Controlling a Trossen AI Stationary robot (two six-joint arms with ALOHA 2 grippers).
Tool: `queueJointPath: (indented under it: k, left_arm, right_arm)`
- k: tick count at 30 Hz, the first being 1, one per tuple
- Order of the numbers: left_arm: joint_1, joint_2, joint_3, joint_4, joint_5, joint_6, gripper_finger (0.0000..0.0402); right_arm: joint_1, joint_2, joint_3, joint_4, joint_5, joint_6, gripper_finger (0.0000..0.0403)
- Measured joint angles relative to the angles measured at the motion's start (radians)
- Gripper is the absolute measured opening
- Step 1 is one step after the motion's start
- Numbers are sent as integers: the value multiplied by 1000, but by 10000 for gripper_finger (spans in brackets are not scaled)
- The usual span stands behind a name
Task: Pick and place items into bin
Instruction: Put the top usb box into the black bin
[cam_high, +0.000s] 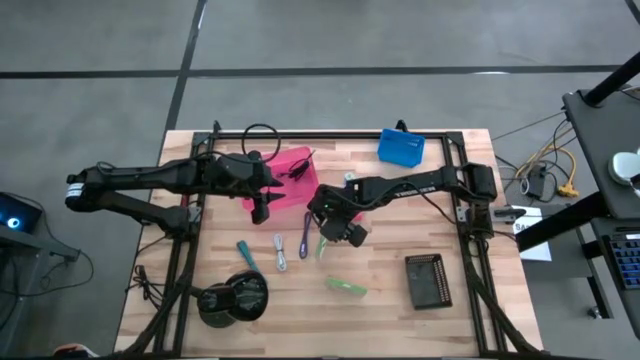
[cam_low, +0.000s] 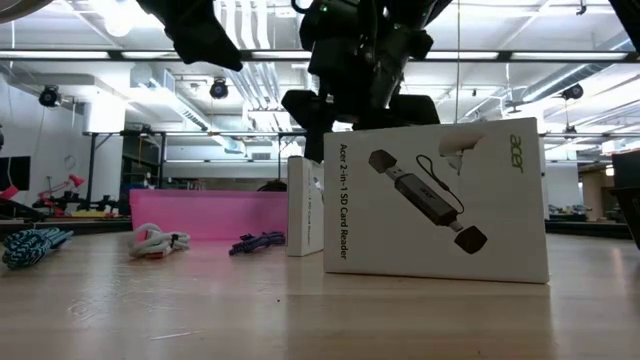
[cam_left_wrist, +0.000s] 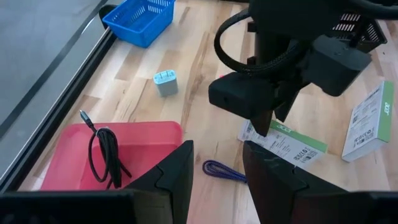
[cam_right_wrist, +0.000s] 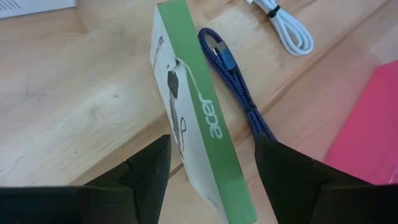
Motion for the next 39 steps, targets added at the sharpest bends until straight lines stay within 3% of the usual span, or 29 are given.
queueJointPath:
  k: [13,30,39]
  left_arm:
    - [0,0,-48,10,-39,0,124]
    - [0,-1,-48,13,-51,3,124]
    - [0,-1,-48,13,-54,2,124]
  right_arm:
    - [0,2,0,10,0,-5,209]
    - [0,2,-1,-6,3,-38,61]
    - [0,1,-1,-5,133,-3,32]
